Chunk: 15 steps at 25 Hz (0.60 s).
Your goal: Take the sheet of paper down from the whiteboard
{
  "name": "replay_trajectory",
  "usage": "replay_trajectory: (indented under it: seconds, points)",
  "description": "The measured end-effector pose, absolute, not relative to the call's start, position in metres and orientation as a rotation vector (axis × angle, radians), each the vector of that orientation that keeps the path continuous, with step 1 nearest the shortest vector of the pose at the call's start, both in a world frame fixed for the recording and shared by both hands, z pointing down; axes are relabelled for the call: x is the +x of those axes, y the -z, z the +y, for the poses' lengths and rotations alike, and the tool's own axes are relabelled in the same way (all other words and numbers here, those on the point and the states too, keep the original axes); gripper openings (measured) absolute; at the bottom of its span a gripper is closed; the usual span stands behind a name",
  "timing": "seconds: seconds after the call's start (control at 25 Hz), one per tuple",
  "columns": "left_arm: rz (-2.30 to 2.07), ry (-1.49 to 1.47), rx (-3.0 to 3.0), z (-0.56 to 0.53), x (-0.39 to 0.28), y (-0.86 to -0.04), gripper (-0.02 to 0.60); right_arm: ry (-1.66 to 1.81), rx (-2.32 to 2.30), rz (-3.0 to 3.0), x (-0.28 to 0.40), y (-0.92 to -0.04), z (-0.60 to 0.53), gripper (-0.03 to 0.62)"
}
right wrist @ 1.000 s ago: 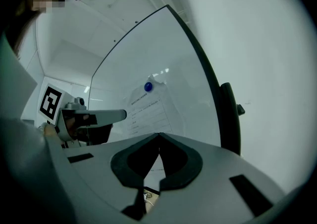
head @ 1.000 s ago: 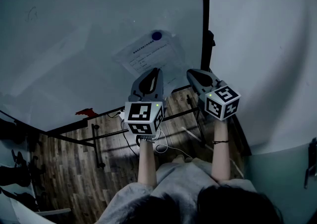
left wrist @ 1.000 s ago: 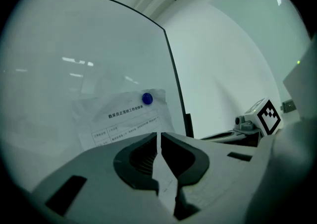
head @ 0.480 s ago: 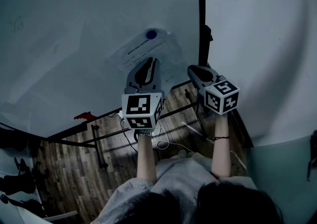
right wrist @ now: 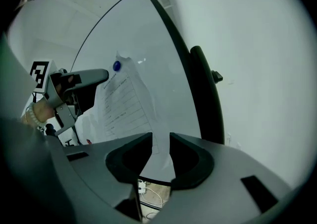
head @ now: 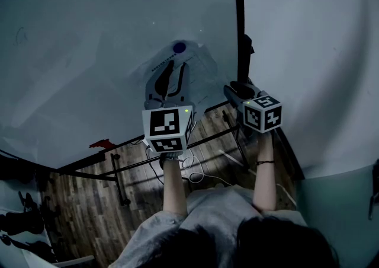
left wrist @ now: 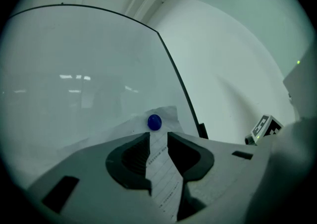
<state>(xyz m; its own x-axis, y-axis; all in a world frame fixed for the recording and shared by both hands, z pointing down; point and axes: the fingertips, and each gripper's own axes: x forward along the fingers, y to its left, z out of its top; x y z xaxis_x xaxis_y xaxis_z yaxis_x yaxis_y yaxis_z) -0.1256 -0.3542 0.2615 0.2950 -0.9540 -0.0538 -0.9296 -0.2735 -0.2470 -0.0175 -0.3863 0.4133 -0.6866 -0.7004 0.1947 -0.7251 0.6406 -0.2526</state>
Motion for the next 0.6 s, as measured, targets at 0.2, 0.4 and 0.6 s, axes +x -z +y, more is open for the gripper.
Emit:
replay_trajectory:
  seconds: [0.2,0.4,0.6]
  points:
    - [1.745,0.161,-2.270,-0.359,-0.126,-0.253,0.111,-0.545,1.198,-2.777,-0.018,-0.421,-0.395,0.116]
    - [1.758,0.153,-2.227,-0.362,-0.125,-0.242,0.121,-0.577,1.166,-2.777,-0.023,-0.428,-0.402,0.142]
    - [1.761,0.201,-2.175,-0.367,-0.121,-0.238,0.121,-0.607,1.145,-2.788,-0.027,-0.432,-0.408,0.150]
